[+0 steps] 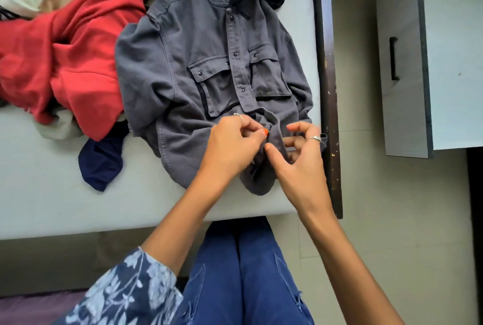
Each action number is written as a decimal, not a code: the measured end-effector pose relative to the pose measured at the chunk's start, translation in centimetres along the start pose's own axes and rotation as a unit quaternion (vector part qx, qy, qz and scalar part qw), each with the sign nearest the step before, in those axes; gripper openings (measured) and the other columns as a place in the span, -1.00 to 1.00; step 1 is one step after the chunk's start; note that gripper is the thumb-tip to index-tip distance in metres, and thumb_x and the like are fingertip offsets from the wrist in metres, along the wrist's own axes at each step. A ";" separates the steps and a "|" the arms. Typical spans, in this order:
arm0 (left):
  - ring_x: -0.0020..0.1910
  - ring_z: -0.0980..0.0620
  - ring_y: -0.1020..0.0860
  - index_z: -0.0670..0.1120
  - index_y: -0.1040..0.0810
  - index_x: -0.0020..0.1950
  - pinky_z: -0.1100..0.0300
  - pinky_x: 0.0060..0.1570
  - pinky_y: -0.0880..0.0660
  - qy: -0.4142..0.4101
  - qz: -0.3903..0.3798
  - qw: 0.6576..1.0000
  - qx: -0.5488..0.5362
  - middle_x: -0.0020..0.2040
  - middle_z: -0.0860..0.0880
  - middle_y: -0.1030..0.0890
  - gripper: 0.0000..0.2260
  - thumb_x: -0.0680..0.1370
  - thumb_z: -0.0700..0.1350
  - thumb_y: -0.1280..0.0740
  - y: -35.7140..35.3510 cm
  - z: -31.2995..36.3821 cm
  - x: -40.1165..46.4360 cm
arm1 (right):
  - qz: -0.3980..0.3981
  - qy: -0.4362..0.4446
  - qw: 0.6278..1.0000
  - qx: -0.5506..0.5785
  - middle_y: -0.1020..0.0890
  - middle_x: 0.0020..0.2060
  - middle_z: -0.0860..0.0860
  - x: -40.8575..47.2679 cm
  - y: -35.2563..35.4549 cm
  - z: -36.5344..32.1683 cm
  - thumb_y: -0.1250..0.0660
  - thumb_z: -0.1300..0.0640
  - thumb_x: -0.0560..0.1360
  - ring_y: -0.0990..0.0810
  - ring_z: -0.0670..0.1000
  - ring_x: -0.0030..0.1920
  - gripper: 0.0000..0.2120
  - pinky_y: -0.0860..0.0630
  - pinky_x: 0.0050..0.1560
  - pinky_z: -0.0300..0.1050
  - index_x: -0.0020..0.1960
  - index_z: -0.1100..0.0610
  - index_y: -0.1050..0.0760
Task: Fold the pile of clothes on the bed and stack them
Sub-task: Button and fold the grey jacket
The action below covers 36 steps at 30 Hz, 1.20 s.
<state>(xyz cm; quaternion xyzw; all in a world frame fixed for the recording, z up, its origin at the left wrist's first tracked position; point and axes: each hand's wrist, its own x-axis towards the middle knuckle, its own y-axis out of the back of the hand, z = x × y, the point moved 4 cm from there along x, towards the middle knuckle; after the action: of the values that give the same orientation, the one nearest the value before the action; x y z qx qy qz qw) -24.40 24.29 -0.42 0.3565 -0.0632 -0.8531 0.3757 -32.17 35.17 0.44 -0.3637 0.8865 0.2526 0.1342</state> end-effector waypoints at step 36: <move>-0.38 0.30 -0.44 0.09 -0.49 -0.28 0.40 -0.25 -0.37 -0.030 -0.040 0.999 0.014 -0.39 0.15 -0.53 -0.78 0.53 -0.16 -0.36 -1.4 -6.7 -2.5 | -0.191 -0.036 0.981 -0.014 -0.53 -0.36 -0.16 -2.1 -0.9 4.0 -0.35 0.16 0.49 -0.48 -0.20 -0.30 -0.85 -0.46 -0.19 -0.27 -0.25 0.03 -0.50</move>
<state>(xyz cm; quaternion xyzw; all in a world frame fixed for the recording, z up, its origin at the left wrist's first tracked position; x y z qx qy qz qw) -19.64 28.09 -4.48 0.3386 -0.0723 -0.8766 0.3343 -29.86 37.98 -2.34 -0.5189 0.7917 0.2479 0.2063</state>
